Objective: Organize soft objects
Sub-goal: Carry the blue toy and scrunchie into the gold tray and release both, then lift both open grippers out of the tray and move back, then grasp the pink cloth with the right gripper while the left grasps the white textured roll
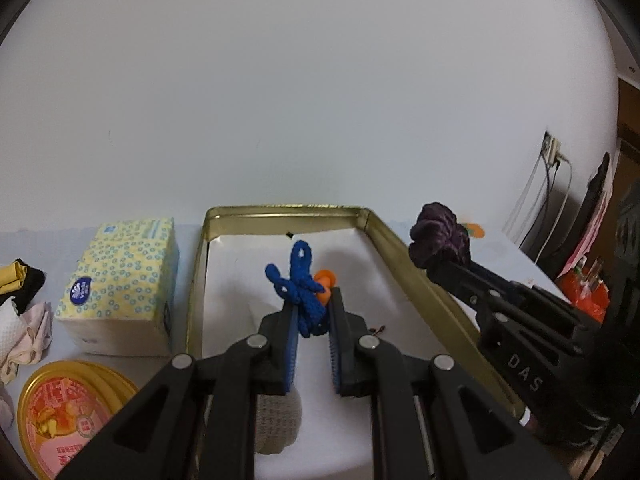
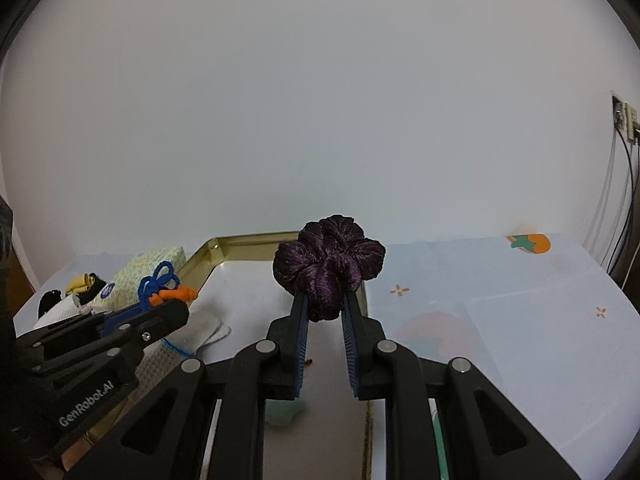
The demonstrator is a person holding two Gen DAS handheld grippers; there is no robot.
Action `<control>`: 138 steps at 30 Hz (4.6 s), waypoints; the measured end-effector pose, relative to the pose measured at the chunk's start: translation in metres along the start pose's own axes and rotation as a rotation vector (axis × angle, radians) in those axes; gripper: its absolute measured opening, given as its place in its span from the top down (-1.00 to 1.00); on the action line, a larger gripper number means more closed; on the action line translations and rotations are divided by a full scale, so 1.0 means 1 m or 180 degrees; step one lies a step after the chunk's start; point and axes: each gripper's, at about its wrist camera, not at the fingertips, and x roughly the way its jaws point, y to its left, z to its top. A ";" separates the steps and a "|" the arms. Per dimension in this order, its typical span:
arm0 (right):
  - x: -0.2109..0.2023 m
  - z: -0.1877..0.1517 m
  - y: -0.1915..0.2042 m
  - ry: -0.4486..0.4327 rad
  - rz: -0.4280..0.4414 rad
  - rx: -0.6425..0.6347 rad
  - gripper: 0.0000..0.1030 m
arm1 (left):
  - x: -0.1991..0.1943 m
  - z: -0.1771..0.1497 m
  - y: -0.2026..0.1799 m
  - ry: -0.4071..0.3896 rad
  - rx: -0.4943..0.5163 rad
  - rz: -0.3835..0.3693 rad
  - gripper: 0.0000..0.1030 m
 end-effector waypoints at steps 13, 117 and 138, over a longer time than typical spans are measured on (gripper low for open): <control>0.030 -0.008 -0.015 0.0119 0.0085 -0.0055 0.61 | 0.010 -0.006 -0.007 0.0152 0.0163 0.0200 0.78; -0.049 -0.047 0.147 -0.0956 0.0247 0.0157 -0.72 | -0.135 -0.035 0.210 -0.0501 -0.0370 0.1284 -0.99; 0.039 -0.053 0.301 0.0326 0.1248 -0.0742 -0.65 | -0.166 -0.042 0.356 -0.0306 -0.1192 0.2194 -0.99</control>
